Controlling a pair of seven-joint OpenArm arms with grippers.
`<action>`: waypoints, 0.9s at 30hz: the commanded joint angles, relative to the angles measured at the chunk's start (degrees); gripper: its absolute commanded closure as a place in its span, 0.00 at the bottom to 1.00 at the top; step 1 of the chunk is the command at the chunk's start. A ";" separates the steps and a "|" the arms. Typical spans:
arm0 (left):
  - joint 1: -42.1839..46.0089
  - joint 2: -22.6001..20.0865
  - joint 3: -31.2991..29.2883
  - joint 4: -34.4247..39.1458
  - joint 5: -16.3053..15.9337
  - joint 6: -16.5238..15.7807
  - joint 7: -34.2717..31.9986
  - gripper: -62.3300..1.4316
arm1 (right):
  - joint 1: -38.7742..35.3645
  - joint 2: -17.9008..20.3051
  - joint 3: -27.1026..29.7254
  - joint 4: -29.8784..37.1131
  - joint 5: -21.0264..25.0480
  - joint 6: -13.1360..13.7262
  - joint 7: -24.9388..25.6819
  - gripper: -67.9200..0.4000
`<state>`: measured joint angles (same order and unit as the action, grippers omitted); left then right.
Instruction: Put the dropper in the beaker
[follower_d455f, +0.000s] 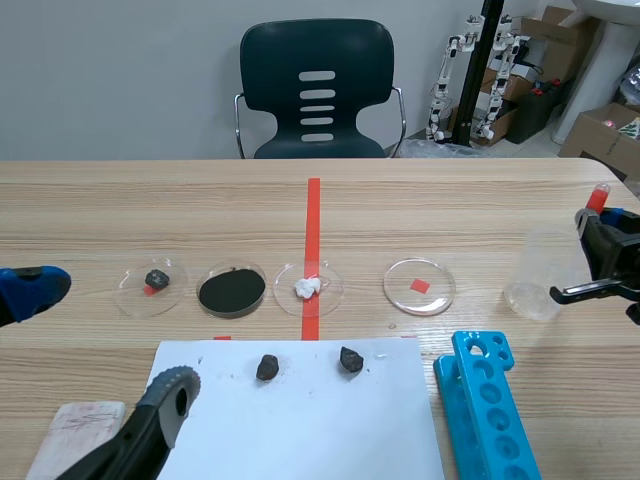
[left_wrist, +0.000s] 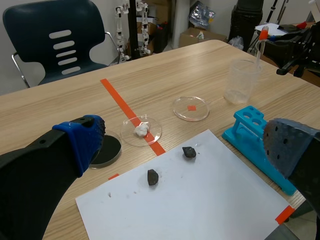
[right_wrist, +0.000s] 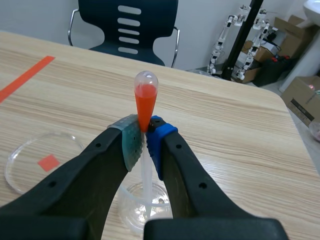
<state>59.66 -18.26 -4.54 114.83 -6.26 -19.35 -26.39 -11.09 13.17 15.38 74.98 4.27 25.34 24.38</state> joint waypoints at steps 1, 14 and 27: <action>0.15 0.13 0.11 0.35 -0.37 -0.11 -0.76 0.00 | 1.64 0.92 0.31 0.15 0.33 0.00 1.27 0.98; 0.15 0.13 0.11 0.35 -0.37 -0.11 -0.76 0.00 | 4.76 0.94 0.33 -3.69 -1.31 -0.02 1.90 0.98; 0.15 0.13 0.11 0.35 -0.37 -0.11 -0.76 0.00 | 5.25 0.92 0.33 -4.44 -1.51 -0.02 1.92 0.98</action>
<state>59.66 -18.26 -4.54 114.83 -6.24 -19.35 -26.39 -7.18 13.17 15.38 70.35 2.35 25.34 25.30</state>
